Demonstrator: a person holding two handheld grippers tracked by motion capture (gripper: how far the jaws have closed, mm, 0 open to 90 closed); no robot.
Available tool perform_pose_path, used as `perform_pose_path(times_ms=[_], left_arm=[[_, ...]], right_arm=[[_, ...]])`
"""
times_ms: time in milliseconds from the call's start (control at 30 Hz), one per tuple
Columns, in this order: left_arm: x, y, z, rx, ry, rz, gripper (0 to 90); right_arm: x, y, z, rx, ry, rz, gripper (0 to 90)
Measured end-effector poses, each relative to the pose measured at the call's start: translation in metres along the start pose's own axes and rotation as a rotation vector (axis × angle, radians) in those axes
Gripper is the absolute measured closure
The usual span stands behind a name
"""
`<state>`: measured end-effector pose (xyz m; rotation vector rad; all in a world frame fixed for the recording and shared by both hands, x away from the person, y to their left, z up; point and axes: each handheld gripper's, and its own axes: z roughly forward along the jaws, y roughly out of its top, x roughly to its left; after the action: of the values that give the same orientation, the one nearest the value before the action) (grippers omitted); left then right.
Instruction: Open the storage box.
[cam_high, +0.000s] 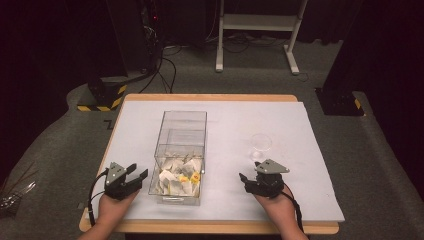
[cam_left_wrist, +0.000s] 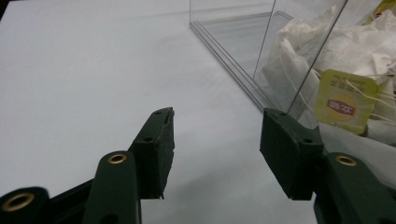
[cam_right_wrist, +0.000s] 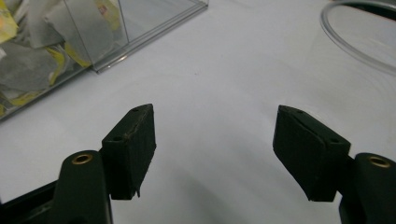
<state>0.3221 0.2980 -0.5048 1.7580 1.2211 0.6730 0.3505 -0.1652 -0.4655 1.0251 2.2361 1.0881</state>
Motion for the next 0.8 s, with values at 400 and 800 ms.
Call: perform_pose_path(times_ms=[400,800], left_arm=[[0.000,0.005,0.014,0.143,0.075,-0.019,44.0],[0.004,0.006,0.016,0.172,0.025,-0.024,41.6]], right_arm=[[0.012,0.026,-0.004,-0.047,0.066,-0.018,35.2],[0.025,0.035,-0.001,-0.116,0.097,-0.021,35.7]])
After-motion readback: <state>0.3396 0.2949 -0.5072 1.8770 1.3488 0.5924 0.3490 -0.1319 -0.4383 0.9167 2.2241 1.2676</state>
